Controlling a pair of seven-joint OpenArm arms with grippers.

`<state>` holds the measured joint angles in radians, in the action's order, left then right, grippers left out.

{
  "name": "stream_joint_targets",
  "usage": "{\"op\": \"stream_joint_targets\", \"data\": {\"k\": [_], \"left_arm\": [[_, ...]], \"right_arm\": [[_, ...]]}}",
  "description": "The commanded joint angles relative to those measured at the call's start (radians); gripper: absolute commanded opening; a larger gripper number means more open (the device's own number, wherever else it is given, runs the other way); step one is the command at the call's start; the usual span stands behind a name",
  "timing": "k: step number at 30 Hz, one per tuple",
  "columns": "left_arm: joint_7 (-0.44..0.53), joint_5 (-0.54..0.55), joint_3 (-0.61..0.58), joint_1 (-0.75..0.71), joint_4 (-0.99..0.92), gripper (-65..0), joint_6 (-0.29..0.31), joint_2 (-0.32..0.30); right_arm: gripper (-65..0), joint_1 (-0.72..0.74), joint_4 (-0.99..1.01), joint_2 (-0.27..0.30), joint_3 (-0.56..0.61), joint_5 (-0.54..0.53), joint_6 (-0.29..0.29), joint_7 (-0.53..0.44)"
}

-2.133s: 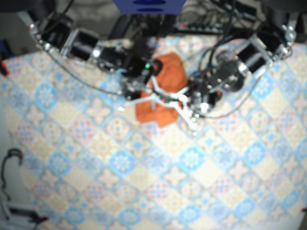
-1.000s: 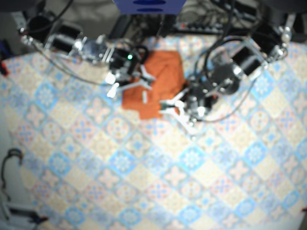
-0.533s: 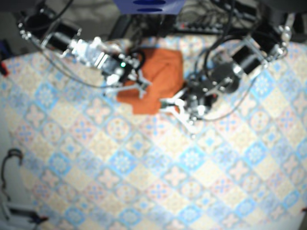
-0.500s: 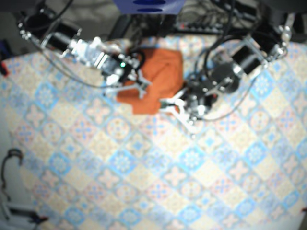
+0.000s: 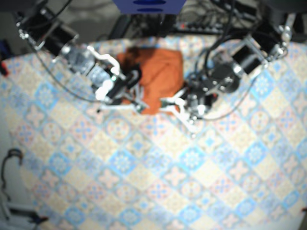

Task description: Fold the T-shirt properly

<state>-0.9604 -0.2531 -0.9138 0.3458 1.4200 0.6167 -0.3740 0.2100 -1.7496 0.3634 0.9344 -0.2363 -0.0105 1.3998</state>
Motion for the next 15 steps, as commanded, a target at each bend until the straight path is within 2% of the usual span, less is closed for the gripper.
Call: {"op": "stream_joint_targets", "data": {"k": [1, 7, 14, 15], "left_arm": [[-0.002, -0.005, 0.014, 0.02, 0.017, -65.0, -0.01, -0.007], [-0.002, -0.004, 0.129, -0.009, 0.097, -65.0, -0.01, -0.067], [-0.004, -0.004, 0.255, -0.087, 0.218, -65.0, -0.008, -0.159], [-0.004, -0.004, 0.284, -0.11, 0.242, -63.5, -0.008, -0.184]], "right_arm": [[-44.6, 0.015, -0.025, 0.006, -0.025, 0.008, 0.002, -0.004], [-44.6, 0.013, -0.083, 0.072, -0.14, 0.005, -0.058, -0.004], [-44.6, -0.011, -0.095, 0.102, -0.226, 0.007, -0.059, -0.014], [-44.6, -0.021, -0.102, 0.105, -0.242, 0.007, -0.059, -0.02]]}}
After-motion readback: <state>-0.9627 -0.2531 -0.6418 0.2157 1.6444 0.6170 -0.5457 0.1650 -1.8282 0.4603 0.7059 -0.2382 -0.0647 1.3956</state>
